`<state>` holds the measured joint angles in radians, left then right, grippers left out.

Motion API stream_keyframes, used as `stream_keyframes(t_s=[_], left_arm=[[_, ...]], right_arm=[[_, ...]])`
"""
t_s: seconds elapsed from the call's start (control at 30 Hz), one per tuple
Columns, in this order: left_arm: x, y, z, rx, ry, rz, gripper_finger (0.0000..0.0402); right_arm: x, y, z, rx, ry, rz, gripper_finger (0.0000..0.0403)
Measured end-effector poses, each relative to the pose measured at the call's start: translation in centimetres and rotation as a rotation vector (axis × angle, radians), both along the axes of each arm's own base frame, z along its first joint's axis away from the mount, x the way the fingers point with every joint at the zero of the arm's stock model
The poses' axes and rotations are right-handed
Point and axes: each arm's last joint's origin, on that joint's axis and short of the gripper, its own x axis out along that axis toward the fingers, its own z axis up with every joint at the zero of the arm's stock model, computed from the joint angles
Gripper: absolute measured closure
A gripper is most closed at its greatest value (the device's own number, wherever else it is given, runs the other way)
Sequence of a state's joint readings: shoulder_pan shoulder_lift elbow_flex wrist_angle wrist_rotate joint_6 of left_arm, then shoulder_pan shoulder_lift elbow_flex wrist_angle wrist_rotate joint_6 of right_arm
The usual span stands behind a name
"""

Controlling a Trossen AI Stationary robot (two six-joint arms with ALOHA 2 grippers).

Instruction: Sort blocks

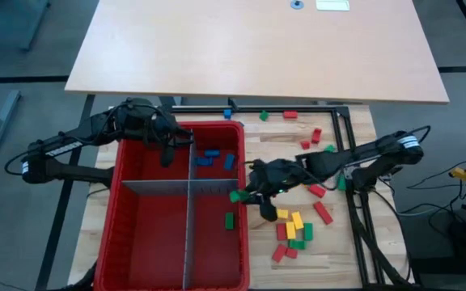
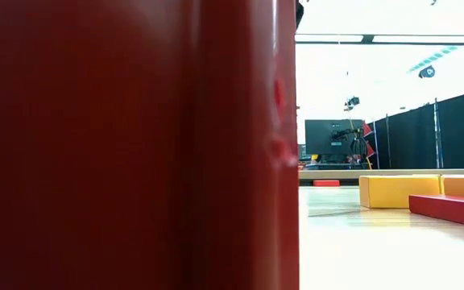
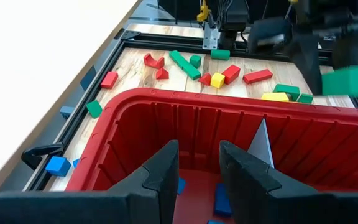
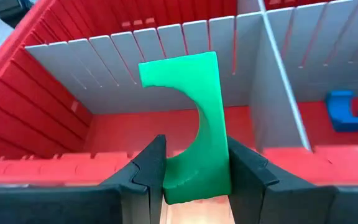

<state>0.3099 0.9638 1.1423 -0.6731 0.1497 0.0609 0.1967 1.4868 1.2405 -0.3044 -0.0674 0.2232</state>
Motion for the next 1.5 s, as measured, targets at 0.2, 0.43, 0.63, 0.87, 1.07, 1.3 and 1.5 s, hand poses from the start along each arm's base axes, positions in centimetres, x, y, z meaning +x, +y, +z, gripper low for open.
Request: stream_keyframes(t_s=[0.2,0.43,0.63,0.87,1.07,1.3,1.5], left_arm=[[0.0,0.0,0.0,0.0,0.001,0.0,0.0299],[-0.1,0.0,-0.1,-0.003,0.011,0.0,0.0299],[-0.1,0.0,-0.2,-0.006,0.024,-0.002,0.0299],[-0.1,0.0,-0.2,-0.004,0.023,-0.002,0.0299],[-0.1,0.0,-0.2,-0.001,0.022,-0.004,0.0299],[-0.1,0.0,-0.2,0.036,0.026,-0.024,0.0299],[-0.1,0.0,-0.1,0.077,0.025,-0.045,0.0299]], right_arm=[[3.2,0.9,-1.0,0.036,0.036,0.094,0.0294],[5.3,1.4,-2.2,0.037,0.064,0.115,0.0199],[5.1,1.4,-1.9,0.023,0.056,0.115,0.0133],[3.0,0.3,0.6,-0.09,0.03,0.027,0.0145],[0.2,-1.9,2.7,-0.265,0.054,-0.164,0.0175],[-1.1,-5.2,3.5,-0.308,0.053,-0.241,0.0198],[-1.4,-9.9,2.7,-0.332,0.132,-0.351,0.0197]])
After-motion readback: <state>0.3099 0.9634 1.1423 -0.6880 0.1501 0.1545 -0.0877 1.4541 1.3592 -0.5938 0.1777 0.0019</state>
